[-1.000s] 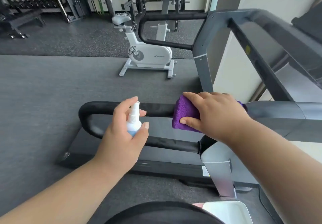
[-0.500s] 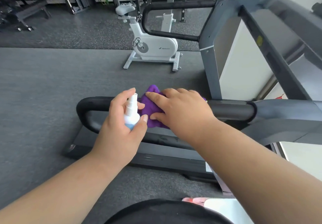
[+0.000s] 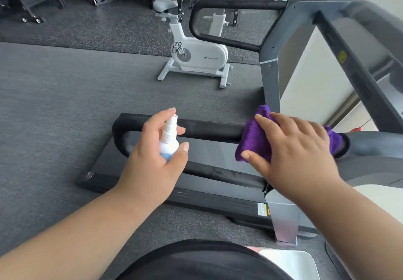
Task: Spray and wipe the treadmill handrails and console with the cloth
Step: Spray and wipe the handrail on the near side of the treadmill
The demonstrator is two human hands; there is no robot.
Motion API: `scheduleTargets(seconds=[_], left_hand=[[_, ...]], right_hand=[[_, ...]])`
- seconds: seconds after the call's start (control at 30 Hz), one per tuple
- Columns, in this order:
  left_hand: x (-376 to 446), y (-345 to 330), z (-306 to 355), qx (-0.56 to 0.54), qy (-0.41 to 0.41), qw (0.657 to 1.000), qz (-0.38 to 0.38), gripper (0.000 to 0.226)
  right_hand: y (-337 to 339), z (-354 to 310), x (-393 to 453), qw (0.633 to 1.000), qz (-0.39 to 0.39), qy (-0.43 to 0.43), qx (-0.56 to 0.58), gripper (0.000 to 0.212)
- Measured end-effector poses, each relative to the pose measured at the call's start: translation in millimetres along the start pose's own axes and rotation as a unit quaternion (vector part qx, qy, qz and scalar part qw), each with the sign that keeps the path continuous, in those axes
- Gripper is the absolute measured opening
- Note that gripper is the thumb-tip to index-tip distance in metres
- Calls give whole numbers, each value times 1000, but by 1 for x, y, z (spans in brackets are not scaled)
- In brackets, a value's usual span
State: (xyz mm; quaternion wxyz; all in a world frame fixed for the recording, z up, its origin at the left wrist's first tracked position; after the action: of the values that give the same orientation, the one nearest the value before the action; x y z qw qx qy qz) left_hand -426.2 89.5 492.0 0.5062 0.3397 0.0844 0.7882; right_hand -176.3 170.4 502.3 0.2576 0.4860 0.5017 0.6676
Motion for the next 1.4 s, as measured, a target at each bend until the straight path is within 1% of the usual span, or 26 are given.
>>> scheduleTargets(seconds=[0.07, 0.27, 0.37, 0.5, 0.63, 0.73, 0.83, 0.9, 0.97, 1.0, 1.03, 1.07, 1.13, 1.2, 1.27, 1.3, 1.4], left_hand=[[0, 7, -4, 1, 1, 1000, 1, 57], [5, 37, -26, -2, -9, 1000, 15, 59], [8, 54, -42, -6, -12, 1000, 15, 64], [14, 84, -66, -8, -4, 1000, 6, 59], [30, 124, -100, -2, 9, 1000, 14, 58], [44, 150, -128, -6, 19, 1000, 15, 57], [55, 162, -146, -12, 19, 1000, 1, 58], [61, 164, -155, -20, 14, 1000, -13, 58], [65, 163, -162, -32, 7, 999, -31, 60], [67, 163, -167, -39, 4, 998, -40, 61], [68, 164, -171, -46, 1, 998, -50, 62], [68, 164, -174, -50, -2, 997, -60, 62], [69, 168, -180, -48, -9, 996, -74, 60], [70, 173, -185, -50, -18, 996, -79, 59], [72, 178, -190, -62, -24, 994, -83, 58], [73, 181, -192, -63, -25, 994, -84, 57], [71, 188, -200, -58, -21, 994, -95, 57]], right_hand=[[-5, -23, 7, 1000, -2, 11, -9, 82], [-15, -94, 41, 999, -7, 43, -14, 73], [-20, -128, 56, 997, -20, 72, -24, 73], [-27, -177, 75, 995, -36, 89, -25, 75], [-33, -230, 98, 991, -65, 110, -32, 76], [-41, -270, 116, 983, -104, 140, -52, 67], [-52, -313, 126, 962, -132, 206, -118, 45], [-64, -340, 122, 929, -173, 263, -195, 30], [-75, -356, 116, 894, -213, 295, -263, 27], [-78, -360, 114, 886, -226, 293, -278, 27], [-79, -361, 113, 887, -231, 287, -278, 27], [-79, -360, 111, 895, -225, 280, -263, 25], [-74, -350, 110, 933, -179, 246, -193, 24], [-60, -329, 109, 971, -126, 172, -105, 35], [-44, -304, 105, 992, -72, 82, -56, 49], [-38, -294, 101, 997, -50, 39, -37, 51], [-33, -286, 94, 998, -20, -50, -15, 46]])
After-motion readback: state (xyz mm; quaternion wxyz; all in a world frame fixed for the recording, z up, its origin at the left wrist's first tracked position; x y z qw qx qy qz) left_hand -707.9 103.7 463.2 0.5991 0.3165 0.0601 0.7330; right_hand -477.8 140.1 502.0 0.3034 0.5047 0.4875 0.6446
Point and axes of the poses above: each hand's wrist, its own x-axis towards the middle knuckle, its own y-axis out of the back of the hand, z = x × y, the point moved 3 cm from there along x, towards the middle knuckle, and after that the axes turned 2 degrees about z, right-handed, at the moved point
